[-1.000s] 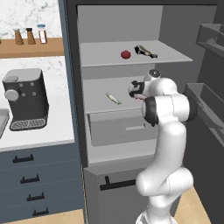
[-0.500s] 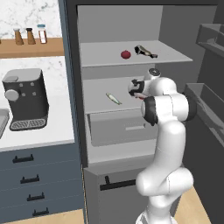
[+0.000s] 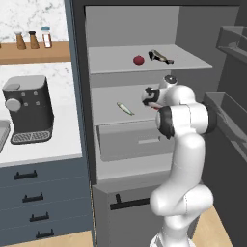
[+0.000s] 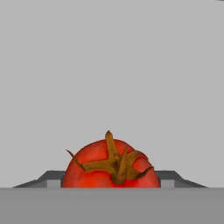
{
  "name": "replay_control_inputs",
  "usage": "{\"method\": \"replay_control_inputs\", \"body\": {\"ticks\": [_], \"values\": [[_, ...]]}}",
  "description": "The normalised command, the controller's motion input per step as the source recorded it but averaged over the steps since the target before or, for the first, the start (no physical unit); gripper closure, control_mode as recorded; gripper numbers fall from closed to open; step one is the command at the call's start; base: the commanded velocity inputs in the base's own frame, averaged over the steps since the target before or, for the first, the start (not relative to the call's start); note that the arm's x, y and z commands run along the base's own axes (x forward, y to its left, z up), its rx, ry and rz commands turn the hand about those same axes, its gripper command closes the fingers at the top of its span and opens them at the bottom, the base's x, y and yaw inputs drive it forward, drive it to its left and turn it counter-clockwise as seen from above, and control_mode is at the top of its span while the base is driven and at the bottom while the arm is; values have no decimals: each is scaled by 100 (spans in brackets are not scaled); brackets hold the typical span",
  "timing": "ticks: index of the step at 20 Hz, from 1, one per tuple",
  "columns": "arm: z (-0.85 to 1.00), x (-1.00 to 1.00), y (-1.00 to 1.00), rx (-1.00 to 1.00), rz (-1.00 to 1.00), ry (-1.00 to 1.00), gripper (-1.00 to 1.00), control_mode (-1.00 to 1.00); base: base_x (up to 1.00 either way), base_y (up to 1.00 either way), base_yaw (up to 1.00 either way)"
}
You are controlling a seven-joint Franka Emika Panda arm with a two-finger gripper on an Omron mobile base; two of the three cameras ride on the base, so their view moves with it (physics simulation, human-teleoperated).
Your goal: Place one tomato and one fish in each tupperware on the nearby counter, to pack two identical lunches.
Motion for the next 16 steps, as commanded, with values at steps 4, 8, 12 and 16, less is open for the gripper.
{"method": "replay_control_inputs", "body": {"ticks": [4,8,12,16], "values": [[18,-90,0,0,0,-6,100,-100,0,0,0],[30,-100,15,0,0,-5,100,-100,0,0,0],[51,-100,1,0,0,0,100,-100,0,0,0],[69,-100,1,0,0,1,100,-100,0,0,0]]}}
